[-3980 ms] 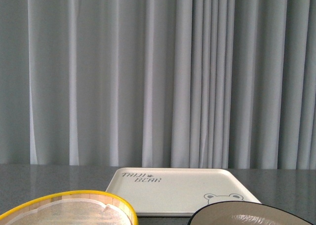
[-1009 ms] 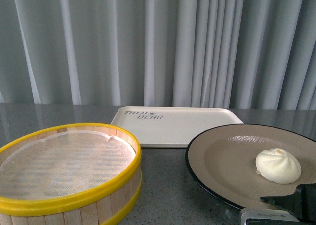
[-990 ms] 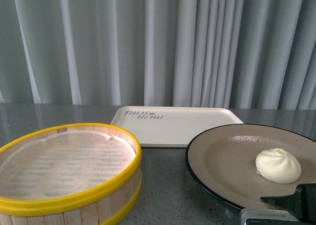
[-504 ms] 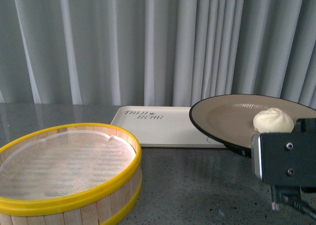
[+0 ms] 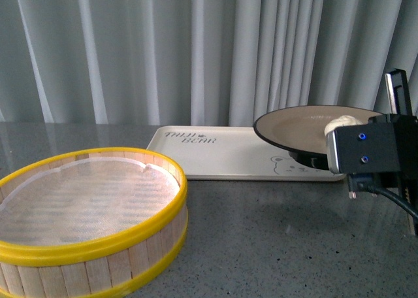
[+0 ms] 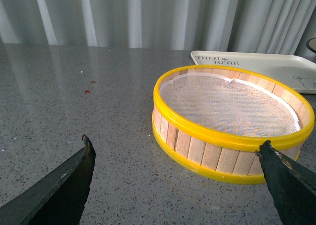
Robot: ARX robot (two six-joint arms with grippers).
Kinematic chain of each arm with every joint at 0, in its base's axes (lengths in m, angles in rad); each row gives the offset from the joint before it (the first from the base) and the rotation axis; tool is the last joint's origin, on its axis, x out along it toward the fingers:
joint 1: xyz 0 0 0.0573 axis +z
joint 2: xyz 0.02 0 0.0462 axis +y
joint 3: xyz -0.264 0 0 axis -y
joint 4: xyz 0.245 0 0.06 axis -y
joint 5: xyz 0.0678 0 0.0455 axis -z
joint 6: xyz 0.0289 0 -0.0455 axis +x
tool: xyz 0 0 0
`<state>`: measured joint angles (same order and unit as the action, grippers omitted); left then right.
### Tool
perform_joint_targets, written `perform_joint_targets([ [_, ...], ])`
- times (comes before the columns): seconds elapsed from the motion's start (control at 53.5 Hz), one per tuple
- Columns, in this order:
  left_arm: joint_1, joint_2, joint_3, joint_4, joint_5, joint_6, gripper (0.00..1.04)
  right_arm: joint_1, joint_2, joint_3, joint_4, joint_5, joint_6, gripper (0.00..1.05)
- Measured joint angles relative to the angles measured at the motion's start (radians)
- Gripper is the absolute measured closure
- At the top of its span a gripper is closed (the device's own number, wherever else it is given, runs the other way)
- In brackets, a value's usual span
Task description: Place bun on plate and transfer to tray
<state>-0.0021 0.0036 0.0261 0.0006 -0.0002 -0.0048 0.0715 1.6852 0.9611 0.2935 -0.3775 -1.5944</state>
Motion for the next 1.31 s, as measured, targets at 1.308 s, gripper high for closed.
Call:
perform_joint_targets([
  [1.308,0.0,0.0,0.0,0.0,0.0,0.0,0.07,-0.022,0.363,0.384,-0.055,-0.075,0.005,1.02],
])
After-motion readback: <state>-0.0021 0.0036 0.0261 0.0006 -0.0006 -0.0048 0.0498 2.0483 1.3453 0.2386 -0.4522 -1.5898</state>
